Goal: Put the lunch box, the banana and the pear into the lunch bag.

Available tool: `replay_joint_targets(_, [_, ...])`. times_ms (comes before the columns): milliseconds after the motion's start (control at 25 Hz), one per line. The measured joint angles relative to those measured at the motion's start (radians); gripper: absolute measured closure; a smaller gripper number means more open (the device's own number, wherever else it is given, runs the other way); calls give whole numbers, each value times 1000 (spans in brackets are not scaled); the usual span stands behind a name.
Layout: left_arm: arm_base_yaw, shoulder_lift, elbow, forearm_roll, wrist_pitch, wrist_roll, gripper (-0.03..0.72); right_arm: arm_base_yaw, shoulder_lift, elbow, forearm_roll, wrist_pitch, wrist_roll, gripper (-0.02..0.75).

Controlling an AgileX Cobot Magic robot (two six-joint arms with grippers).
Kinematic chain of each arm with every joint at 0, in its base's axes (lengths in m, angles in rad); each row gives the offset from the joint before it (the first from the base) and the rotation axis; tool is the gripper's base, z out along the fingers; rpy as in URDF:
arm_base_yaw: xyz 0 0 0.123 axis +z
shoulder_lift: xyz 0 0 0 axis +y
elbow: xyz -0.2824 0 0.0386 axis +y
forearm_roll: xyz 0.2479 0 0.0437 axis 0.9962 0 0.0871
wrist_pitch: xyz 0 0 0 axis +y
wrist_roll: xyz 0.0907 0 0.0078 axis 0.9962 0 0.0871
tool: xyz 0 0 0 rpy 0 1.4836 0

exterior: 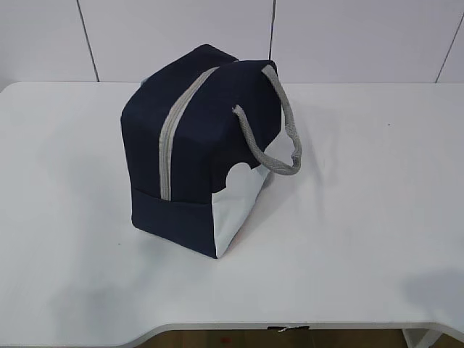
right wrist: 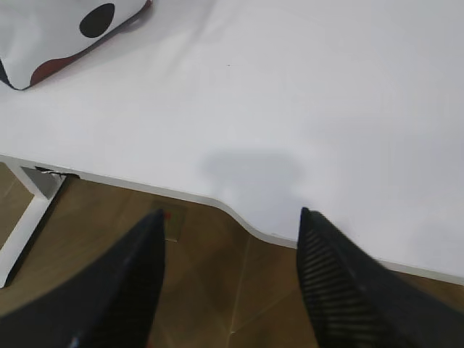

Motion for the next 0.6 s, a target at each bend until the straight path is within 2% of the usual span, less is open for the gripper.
replay_joint_targets(160, [0, -8, 0, 2, 0, -1, 452, -28, 0, 0, 0, -2, 0, 271])
replay_joint_targets(600, [0, -143, 0, 2, 2, -1, 452, -28, 0, 0, 0, -2, 0, 271])
